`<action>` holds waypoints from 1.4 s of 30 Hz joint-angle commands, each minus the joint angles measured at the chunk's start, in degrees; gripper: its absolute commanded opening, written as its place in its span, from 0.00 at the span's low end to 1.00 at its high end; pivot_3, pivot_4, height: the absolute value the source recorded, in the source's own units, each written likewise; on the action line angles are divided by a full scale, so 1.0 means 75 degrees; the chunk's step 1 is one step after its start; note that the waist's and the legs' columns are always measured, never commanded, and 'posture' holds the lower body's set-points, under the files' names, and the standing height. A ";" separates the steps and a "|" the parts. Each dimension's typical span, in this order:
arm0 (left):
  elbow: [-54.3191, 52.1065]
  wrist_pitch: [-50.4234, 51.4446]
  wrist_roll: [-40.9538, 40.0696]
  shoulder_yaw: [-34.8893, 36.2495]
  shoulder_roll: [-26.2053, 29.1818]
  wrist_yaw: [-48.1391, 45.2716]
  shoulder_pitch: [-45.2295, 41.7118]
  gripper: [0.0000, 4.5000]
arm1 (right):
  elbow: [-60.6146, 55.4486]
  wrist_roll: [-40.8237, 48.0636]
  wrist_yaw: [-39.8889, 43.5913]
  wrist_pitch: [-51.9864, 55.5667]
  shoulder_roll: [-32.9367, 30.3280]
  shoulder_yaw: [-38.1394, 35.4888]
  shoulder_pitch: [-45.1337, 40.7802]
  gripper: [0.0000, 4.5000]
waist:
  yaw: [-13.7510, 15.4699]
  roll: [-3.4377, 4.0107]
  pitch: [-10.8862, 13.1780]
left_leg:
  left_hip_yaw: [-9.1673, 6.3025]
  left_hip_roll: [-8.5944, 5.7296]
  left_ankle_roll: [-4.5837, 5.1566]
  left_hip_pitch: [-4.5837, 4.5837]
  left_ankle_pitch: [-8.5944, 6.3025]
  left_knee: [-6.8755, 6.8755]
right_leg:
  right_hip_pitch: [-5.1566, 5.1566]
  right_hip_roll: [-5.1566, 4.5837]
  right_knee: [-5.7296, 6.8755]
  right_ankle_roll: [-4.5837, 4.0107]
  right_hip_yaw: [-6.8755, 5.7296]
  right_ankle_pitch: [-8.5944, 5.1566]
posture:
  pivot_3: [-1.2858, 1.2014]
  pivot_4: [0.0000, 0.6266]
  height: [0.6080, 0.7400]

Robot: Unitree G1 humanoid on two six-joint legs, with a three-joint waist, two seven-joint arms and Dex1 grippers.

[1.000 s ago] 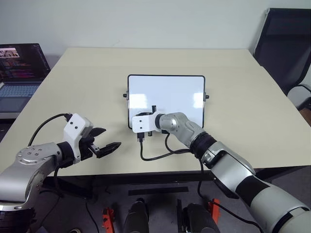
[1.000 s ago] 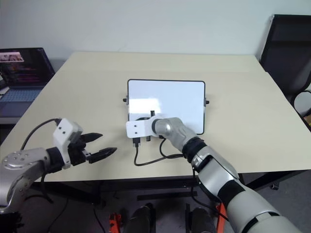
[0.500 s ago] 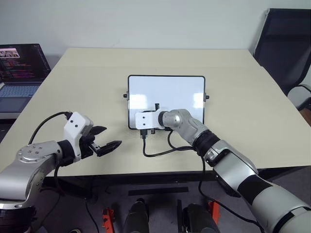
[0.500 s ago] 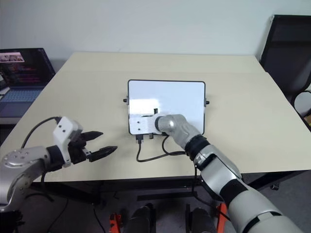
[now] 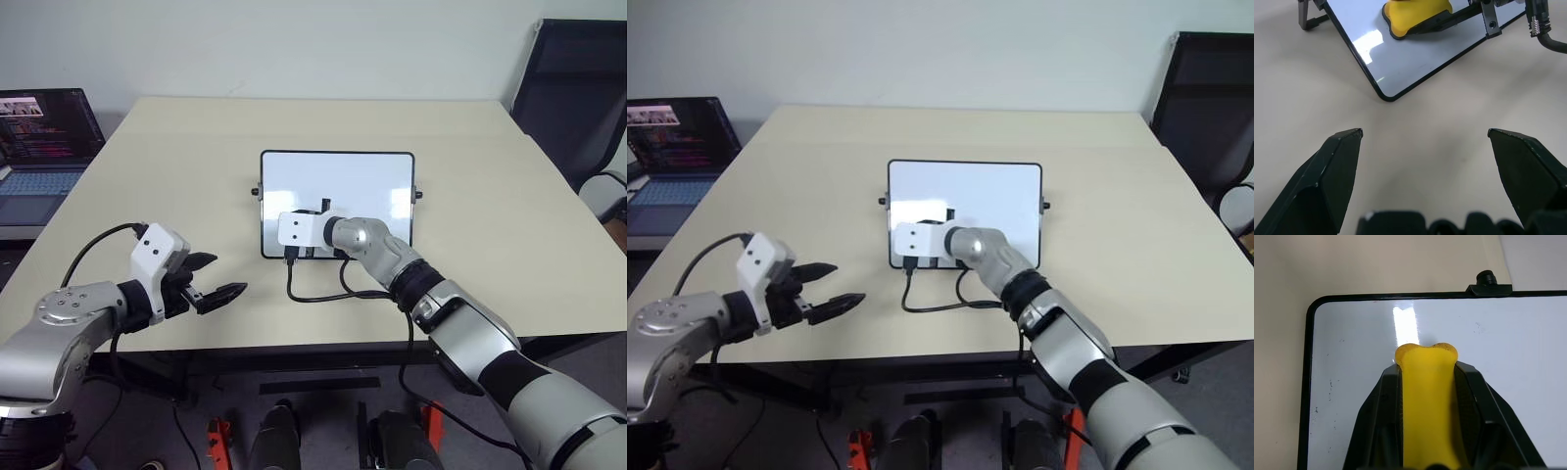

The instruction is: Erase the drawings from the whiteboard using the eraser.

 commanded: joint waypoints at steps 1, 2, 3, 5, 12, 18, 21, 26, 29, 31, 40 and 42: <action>-0.0012 -0.0084 0.0009 -0.0018 0.0067 -0.0007 -0.0178 1.00 | -0.0155 -0.0096 0.0912 0.0347 -0.0244 0.0255 0.0448 0.24 | -0.0002 -0.0003 -0.0002 | 0.0000 0.0000 0.0000 0.0000 0.0000 -0.0001 | 0.0000 0.0001 0.0001 0.0000 -0.0001 0.0000 | 0.52 0.24 1.00; -0.0001 -0.0082 0.0003 -0.0034 0.0062 -0.0009 -0.0209 1.00 | -0.0312 -0.0118 0.1065 0.0335 -0.0276 0.0307 0.0538 0.24 | -0.0002 -0.0004 -0.0003 | 0.0000 0.0001 0.0000 0.0001 0.0000 0.0000 | 0.0000 0.0003 0.0004 0.0000 -0.0002 0.0000 | 0.52 0.24 1.00; 0.0013 -0.0081 -0.0006 -0.0046 0.0058 -0.0017 -0.0241 1.00 | -0.0464 -0.0144 0.1121 0.0299 -0.0295 0.0334 0.0608 0.24 | -0.0003 -0.0004 -0.0003 | 0.0001 0.0001 0.0000 0.0002 0.0000 0.0000 | 0.0001 0.0005 0.0009 0.0000 -0.0003 0.0000 | 0.52 0.24 1.00; 0.0042 -0.0074 -0.0031 -0.0072 0.0048 -0.0031 -0.0311 1.00 | -0.0736 -0.0146 0.0905 0.0246 -0.0280 0.0257 0.0670 0.24 | -0.0005 -0.0004 -0.0003 | 0.0000 0.0005 0.0002 0.0002 0.0002 -0.0003 | -0.0001 0.0015 0.0013 0.0001 -0.0006 0.0000 | 0.52 0.24 1.00; -0.0054 -0.0054 -0.0205 -0.0374 -0.0085 -0.0077 -0.0927 1.00 | -0.3728 0.1443 0.0560 0.1702 -0.0132 -0.1565 0.1648 0.24 | 0.0028 -0.0004 0.0005 | 0.0002 0.0008 0.0046 -0.0018 0.0031 -0.0006 | 0.0006 0.0028 0.0011 0.0008 -0.0003 -0.0013 | 0.52 0.24 1.00; -0.0189 -0.0070 -0.0200 -0.1051 -0.0242 -0.0281 -0.1693 1.00 | -0.7671 0.2394 0.0407 0.4403 -0.0376 -0.3003 0.3155 0.24 | 0.0040 -0.0005 0.0005 | 0.0015 0.0007 0.0041 -0.0028 0.0028 -0.0007 | 0.0014 0.0026 0.0007 0.0009 0.0003 -0.0016 | 0.52 0.24 1.00; -0.0120 -0.0166 -0.0128 -0.1600 -0.0356 -0.0579 -0.2165 1.00 | -0.9343 0.2542 0.0270 0.5918 -0.0736 -0.3671 0.3858 0.24 | 0.0061 -0.0005 0.0004 | 0.0015 0.0007 0.0037 -0.0031 0.0025 -0.0009 | 0.0011 0.0026 0.0012 0.0043 0.0001 -0.0036 | 0.52 0.24 1.00; 0.0653 -0.0740 0.0404 -0.2968 -0.1233 -0.1012 -0.3405 1.00 | -1.0874 0.2580 0.0042 0.7539 -0.1597 -0.4468 0.5036 0.24 | 0.0105 -0.0006 0.0004 | 0.0023 0.0005 0.0032 -0.0031 0.0022 0.0001 | 0.0015 0.0024 0.0009 0.0026 0.0003 -0.0053 | 0.52 0.24 1.00; 0.1303 -0.1062 0.0647 -0.3574 -0.1841 -0.1333 -0.4093 1.00 | -1.0939 0.2578 -0.0203 0.7725 -0.1906 -0.4677 0.5689 0.24 | 0.0097 -0.0006 0.0004 | 0.0028 0.0005 0.0033 -0.0031 0.0022 0.0008 | 0.0016 0.0023 0.0009 0.0027 0.0006 -0.0053 | 0.52 0.24 1.00; 0.1797 -0.1293 0.0828 -0.3939 -0.2206 -0.1599 -0.4501 1.00 | -1.0824 0.2674 -0.0377 0.7764 -0.1931 -0.4809 0.5989 0.24 | 0.0070 -0.0006 0.0005 | 0.0033 0.0005 0.0034 -0.0031 0.0022 0.0008 | 0.0016 0.0023 0.0010 0.0028 0.0011 -0.0052 | 0.52 0.24 1.00; 0.4094 -0.2483 0.1622 -0.4750 -0.3551 -0.2565 -0.6008 1.00 | -0.8930 0.3483 -0.1566 0.7632 -0.1240 -0.5943 0.5378 0.24 | -0.0020 -0.0004 0.0006 | 0.0035 0.0003 0.0038 -0.0031 0.0024 0.0011 | 0.0016 0.0028 0.0018 0.0085 0.0015 -0.0021 | 0.52 0.24 1.00; 0.4415 -0.2695 0.1787 -0.4793 -0.3751 -0.2637 -0.6186 1.00 | -0.8543 0.3615 -0.1661 0.7476 -0.1299 -0.5993 0.5216 0.24 | -0.0015 -0.0004 0.0006 | 0.0035 0.0002 0.0038 -0.0033 0.0024 0.0011 | 0.0018 0.0027 0.0014 0.0090 0.0016 -0.0023 | 0.52 0.24 1.00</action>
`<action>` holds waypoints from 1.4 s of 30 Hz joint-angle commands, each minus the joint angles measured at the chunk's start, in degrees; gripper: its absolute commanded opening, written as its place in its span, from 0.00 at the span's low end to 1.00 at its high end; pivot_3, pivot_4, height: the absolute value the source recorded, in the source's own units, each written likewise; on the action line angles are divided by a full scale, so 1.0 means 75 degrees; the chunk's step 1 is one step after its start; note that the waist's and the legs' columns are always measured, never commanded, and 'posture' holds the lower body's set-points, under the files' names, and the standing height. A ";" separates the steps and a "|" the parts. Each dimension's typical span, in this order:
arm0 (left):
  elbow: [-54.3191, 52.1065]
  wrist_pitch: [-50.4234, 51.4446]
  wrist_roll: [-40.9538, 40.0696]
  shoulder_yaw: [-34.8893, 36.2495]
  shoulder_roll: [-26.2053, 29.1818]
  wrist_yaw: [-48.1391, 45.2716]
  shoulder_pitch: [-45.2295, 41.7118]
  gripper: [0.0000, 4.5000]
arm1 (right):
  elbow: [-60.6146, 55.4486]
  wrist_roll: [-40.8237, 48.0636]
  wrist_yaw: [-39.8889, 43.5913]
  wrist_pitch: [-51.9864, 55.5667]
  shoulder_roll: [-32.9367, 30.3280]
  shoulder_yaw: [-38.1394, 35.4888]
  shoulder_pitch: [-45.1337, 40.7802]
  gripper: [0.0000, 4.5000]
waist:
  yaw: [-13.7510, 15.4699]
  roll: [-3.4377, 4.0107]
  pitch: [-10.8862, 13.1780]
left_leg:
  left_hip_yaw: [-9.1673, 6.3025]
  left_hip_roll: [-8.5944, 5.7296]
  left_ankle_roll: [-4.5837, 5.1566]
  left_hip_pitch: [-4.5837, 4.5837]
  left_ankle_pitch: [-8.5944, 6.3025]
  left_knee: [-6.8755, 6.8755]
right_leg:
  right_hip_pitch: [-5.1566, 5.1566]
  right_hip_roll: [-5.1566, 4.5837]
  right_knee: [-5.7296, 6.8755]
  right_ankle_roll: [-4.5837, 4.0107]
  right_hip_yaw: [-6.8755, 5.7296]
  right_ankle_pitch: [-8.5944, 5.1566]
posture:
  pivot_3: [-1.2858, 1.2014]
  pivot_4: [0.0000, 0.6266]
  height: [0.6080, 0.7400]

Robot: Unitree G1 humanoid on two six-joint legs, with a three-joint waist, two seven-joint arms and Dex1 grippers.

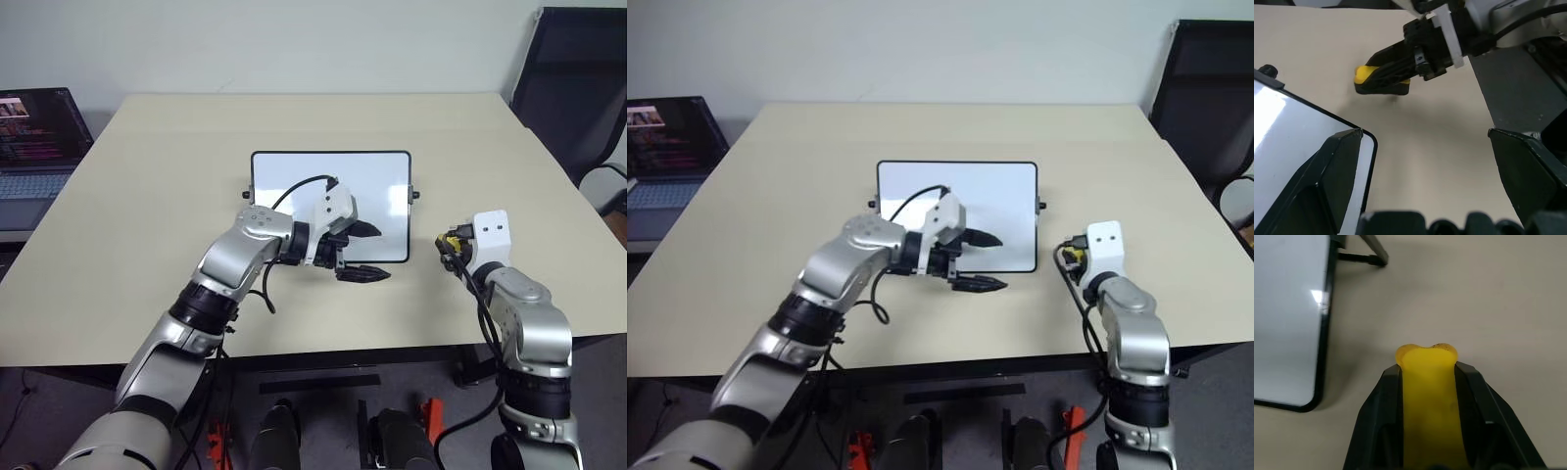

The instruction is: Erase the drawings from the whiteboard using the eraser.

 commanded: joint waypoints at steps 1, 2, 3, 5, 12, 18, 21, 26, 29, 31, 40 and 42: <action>0.0388 -0.0459 0.0262 -0.0041 -0.0302 -0.0168 -0.0404 1.00 | 0.0519 0.0275 -0.0261 -0.0486 -0.0129 -0.0270 -0.0365 0.24 | 0.0002 0.0001 0.0000 | 0.0000 -0.0002 0.0000 -0.0002 0.0000 0.0000 | -0.0001 0.0000 0.0000 0.0003 0.0000 -0.0001 | 0.52 0.24 1.00; 0.0474 -0.0510 0.0318 -0.0041 -0.0379 -0.0182 -0.0444 1.00 | 0.0765 0.0304 -0.0356 -0.0629 -0.0161 -0.0320 -0.0468 0.24 | -0.0001 0.0000 0.0000 | 0.0000 -0.0002 0.0000 -0.0003 0.0000 -0.0001 | -0.0001 0.0000 0.0000 0.0004 0.0000 -0.0003 | 0.52 0.24 1.00; 0.0528 -0.0541 0.0364 -0.0032 -0.0438 -0.0201 -0.0463 1.00 | 0.0987 0.0358 -0.0442 -0.0737 -0.0182 -0.0379 -0.0562 0.24 | -0.0003 0.0003 0.0002 | 0.0000 -0.0002 0.0000 -0.0003 0.0000 -0.0002 | 0.0000 0.0001 0.0000 0.0006 0.0001 -0.0004 | 0.52 0.24 1.00; 0.0550 -0.0564 0.0425 -0.0008 -0.0518 -0.0254 -0.0465 1.00 | 0.1359 0.0457 -0.0528 -0.0934 -0.0252 -0.0415 -0.0703 0.24 | -0.0008 0.0004 0.0003 | 0.0000 -0.0003 0.0001 -0.0004 0.0000 -0.0003 | -0.0002 0.0001 0.0002 0.0008 0.0002 -0.0005 | 0.52 0.24 1.00; 0.0409 -0.0511 0.0526 0.0046 -0.0536 -0.0397 -0.0373 1.00 | 0.2127 0.0738 -0.0844 -0.1463 -0.0374 -0.0470 -0.0892 0.59 | -0.0008 0.0006 0.0003 | 0.0000 -0.0003 0.0001 -0.0004 0.0000 -0.0002 | 0.0000 0.0002 0.0006 0.0010 0.0003 -0.0006 | 0.52 0.24 1.00; 0.0335 -0.0556 0.0568 0.0134 -0.0557 -0.0308 -0.0299 1.00 | 0.2287 0.0989 -0.1171 -0.1855 -0.0427 -0.0587 -0.1030 1.00 | -0.0007 0.0008 0.0004 | -0.0001 -0.0004 0.0002 -0.0003 0.0001 0.0002 | 0.0002 0.0002 0.0009 0.0013 0.0005 -0.0004 | 0.52 0.24 1.00; 0.0057 -0.0510 0.0534 0.0358 -0.0363 -0.0129 -0.0038 1.00 | 0.1485 0.1189 -0.1180 -0.1686 -0.0442 -0.0597 -0.1034 1.00 | -0.0016 0.0015 0.0008 | -0.0001 -0.0004 0.0002 -0.0003 0.0001 0.0001 | 0.0001 0.0002 0.0010 0.0013 0.0006 -0.0004 | 0.52 0.24 1.00; -0.1464 0.0166 0.0122 0.1574 0.0289 0.0900 0.1392 1.00 | -0.0735 0.1637 -0.0638 -0.1001 -0.0575 -0.0081 -0.0009 1.00 | -0.0057 0.0032 0.0015 | -0.0003 0.0000 0.0003 0.0001 0.0000 -0.0007 | 0.0000 0.0007 0.0018 0.0009 0.0008 -0.0006 | 0.52 0.24 1.00; -0.2570 0.0664 -0.0285 0.2576 0.0407 0.1804 0.2348 1.00 | -0.1451 0.1463 -0.0627 -0.1614 -0.0569 0.0284 0.0762 1.00 | -0.0029 0.0032 0.0015 | -0.0005 0.0001 0.0004 0.0001 -0.0001 -0.0010 | 0.0004 0.0005 0.0013 0.0009 0.0004 -0.0011 | 0.52 0.24 1.00; -0.3331 0.0913 -0.0447 0.3168 0.0428 0.2405 0.2994 1.00 | -0.1517 0.1350 -0.0626 -0.2408 -0.0430 0.0483 0.1287 1.00 | -0.0008 0.0031 0.0015 | -0.0005 0.0000 0.0003 0.0000 -0.0002 -0.0001 | 0.0006 0.0003 0.0011 0.0011 0.0004 -0.0012 | 0.52 0.24 1.00; -0.5094 0.0747 -0.0038 0.5435 -0.0669 0.5991 0.4988 1.00 | -0.0340 0.1225 -0.0976 -0.5302 0.0072 0.0317 0.2391 1.00 | 0.0019 0.0017 0.0006 | -0.0003 -0.0002 -0.0003 0.0038 -0.0003 0.0031 | 0.0065 -0.0011 -0.0006 -0.0027 0.0005 -0.0018 | 0.52 0.24 1.00; -0.5129 0.0658 0.0073 0.5547 -0.0871 0.6445 0.5333 1.00 | 0.0048 0.1342 -0.0938 -0.5607 0.0084 0.0188 0.2358 1.00 | 0.0022 0.0016 0.0005 | -0.0003 -0.0002 -0.0003 0.0039 -0.0002 0.0031 | 0.0066 -0.0011 -0.0003 -0.0029 0.0003 -0.0016 | 0.52 0.24 1.00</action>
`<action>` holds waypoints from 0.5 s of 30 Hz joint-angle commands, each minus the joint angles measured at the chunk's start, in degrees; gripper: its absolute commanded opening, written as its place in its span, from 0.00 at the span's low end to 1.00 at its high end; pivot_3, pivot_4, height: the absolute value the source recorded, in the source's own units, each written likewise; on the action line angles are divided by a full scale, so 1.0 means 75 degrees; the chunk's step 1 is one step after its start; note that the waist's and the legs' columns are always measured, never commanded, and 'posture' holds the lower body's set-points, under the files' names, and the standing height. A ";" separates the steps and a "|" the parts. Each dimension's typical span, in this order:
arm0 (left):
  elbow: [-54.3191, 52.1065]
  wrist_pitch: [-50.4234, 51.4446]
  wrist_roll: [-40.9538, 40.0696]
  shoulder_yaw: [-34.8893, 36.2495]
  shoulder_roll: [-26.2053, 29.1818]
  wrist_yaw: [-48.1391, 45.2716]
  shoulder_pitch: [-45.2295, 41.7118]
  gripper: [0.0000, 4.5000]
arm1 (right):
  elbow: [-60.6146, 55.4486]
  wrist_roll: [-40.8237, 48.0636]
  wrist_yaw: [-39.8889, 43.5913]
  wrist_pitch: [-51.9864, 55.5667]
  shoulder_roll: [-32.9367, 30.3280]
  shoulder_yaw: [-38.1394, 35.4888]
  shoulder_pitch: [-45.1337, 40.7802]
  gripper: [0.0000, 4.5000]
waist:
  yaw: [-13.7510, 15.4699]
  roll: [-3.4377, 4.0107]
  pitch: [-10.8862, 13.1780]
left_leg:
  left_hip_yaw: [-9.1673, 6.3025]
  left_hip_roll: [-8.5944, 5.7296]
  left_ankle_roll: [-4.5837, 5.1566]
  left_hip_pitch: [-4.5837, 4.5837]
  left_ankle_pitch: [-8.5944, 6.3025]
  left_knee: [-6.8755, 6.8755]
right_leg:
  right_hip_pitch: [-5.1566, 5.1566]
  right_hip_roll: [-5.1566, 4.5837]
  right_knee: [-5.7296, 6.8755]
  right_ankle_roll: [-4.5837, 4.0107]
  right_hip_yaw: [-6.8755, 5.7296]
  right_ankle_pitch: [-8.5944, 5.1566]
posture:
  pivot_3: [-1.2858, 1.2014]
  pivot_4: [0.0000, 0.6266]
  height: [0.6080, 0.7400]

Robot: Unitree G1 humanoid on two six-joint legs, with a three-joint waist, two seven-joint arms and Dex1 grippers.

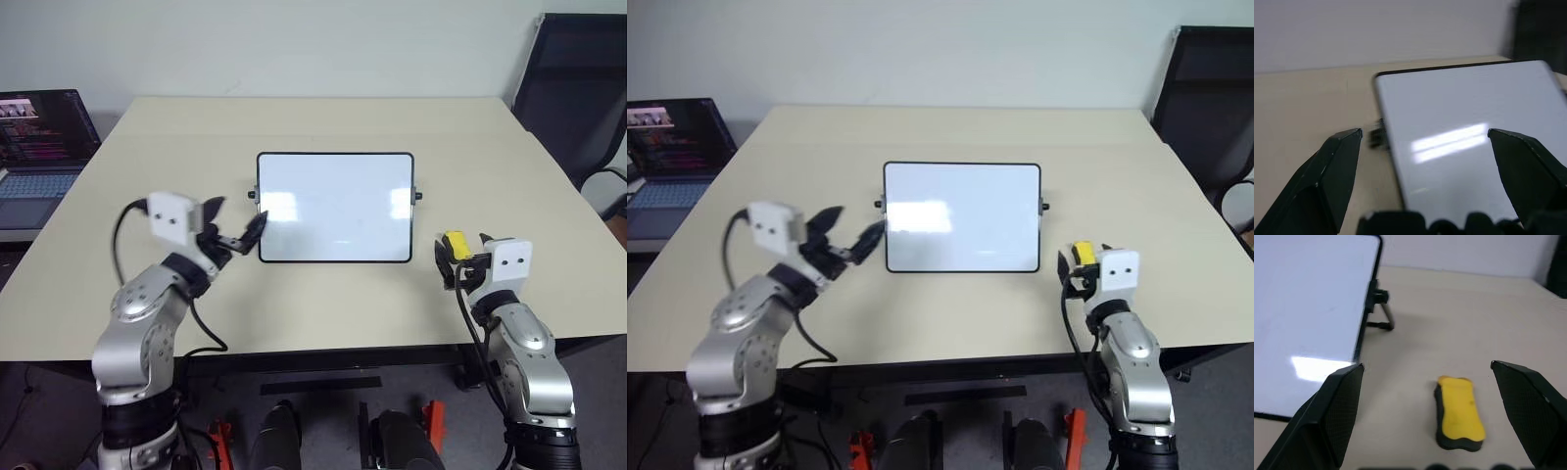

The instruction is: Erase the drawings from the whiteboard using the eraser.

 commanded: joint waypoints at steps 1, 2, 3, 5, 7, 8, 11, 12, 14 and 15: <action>-0.0369 -0.0379 0.0275 0.0276 -0.0245 0.0787 0.0507 1.00 | 0.0457 0.0257 0.0029 -0.0707 0.0014 -0.0318 -0.0056 1.00 | 0.0005 -0.0003 -0.0002 | 0.0000 0.0000 0.0000 0.0000 0.0000 -0.0001 | 0.0000 0.0000 0.0000 0.0000 -0.0001 0.0001 | 0.52 0.24 1.00; -0.0382 -0.0425 0.0412 0.0214 -0.0343 0.1009 0.0672 1.00 | 0.0702 0.0366 0.0168 -0.0821 -0.0089 -0.0417 -0.0112 1.00 | 0.0005 -0.0003 -0.0003 | 0.0000 0.0000 0.0001 0.0000 0.0000 -0.0001 | 0.0001 0.0000 0.0000 0.0000 -0.0001 0.0000 | 0.52 0.24 1.00; -0.0405 -0.0488 0.0466 0.0195 -0.0357 0.1067 0.0888 1.00 | 0.0820 0.0422 0.0246 -0.0890 -0.0146 -0.0445 -0.0098 1.00 | 0.0013 -0.0004 -0.0003 | 0.0000 0.0000 0.0001 -0.0001 0.0001 -0.0002 | 0.0000 0.0001 0.0000 0.0000 -0.0001 0.0000 | 0.52 0.24 1.00; -0.0475 -0.0535 0.0480 0.0065 -0.0413 0.1174 0.1060 1.00 | 0.0995 0.0540 0.0405 -0.0961 -0.0306 -0.0517 -0.0104 1.00 | 0.0028 -0.0004 -0.0003 | 0.0002 0.0000 0.0001 -0.0004 0.0001 -0.0003 | -0.0001 0.0001 -0.0005 0.0000 0.0000 -0.0002 | 0.52 0.24 1.00; -0.0488 -0.0588 0.0487 -0.0081 -0.0421 0.1200 0.1140 1.00 | 0.1032 0.0688 0.0487 -0.0861 -0.0392 -0.0613 -0.0099 1.00 | 0.0056 -0.0004 -0.0003 | 0.0002 0.0000 0.0001 -0.0007 0.0001 -0.0004 | -0.0004 0.0001 -0.0007 0.0000 -0.0002 -0.0002 | 0.52 0.24 1.00; -0.0478 -0.0611 0.0533 -0.0140 -0.0430 0.1262 0.1175 1.00 | 0.0976 0.0728 0.0528 -0.0835 -0.0448 -0.0625 -0.0057 1.00 | 0.0058 -0.0005 -0.0003 | 0.0002 0.0000 0.0001 -0.0007 0.0001 -0.0005 | -0.0004 0.0001 -0.0006 0.0000 -0.0003 -0.0002 | 0.52 0.24 1.00; -0.0559 -0.0605 0.0647 -0.0342 -0.0490 0.1439 0.1355 1.00 | 0.0535 0.0887 0.0735 -0.0682 -0.0627 -0.0593 0.0208 1.00 | 0.0051 -0.0005 -0.0004 | 0.0003 0.0000 -0.0001 -0.0006 0.0000 -0.0003 | -0.0004 0.0001 -0.0006 -0.0001 0.0000 -0.0002 | 0.52 0.24 1.00; -0.0596 -0.0601 0.0694 -0.0450 -0.0549 0.1512 0.1451 1.00 | 0.0490 0.0875 0.0775 -0.0658 -0.0712 -0.0618 0.0300 1.00 | 0.0050 -0.0005 -0.0004 | 0.0003 0.0000 -0.0001 -0.0006 0.0000 -0.0003 | -0.0003 0.0001 -0.0007 -0.0001 0.0001 -0.0002 | 0.52 0.24 1.00; -0.0661 -0.0607 0.0814 -0.0640 -0.0661 0.1702 0.1571 1.00 | 0.0489 0.0923 0.0730 -0.0504 -0.0842 -0.0752 0.0373 1.00 | 0.0041 -0.0005 -0.0004 | 0.0005 0.0001 -0.0001 -0.0006 -0.0001 -0.0005 | -0.0003 0.0000 -0.0015 -0.0001 0.0002 -0.0003 | 0.52 0.24 1.00; -0.0684 -0.0610 0.0853 -0.0703 -0.0694 0.1775 0.1583 1.00 | 0.0502 0.0974 0.0714 -0.0436 -0.0890 -0.0799 0.0367 1.00 | 0.0042 -0.0005 -0.0004 | 0.0006 0.0001 -0.0001 -0.0007 -0.0001 -0.0006 | -0.0003 0.0000 -0.0018 -0.0001 0.0002 -0.0003 | 0.52 0.24 1.00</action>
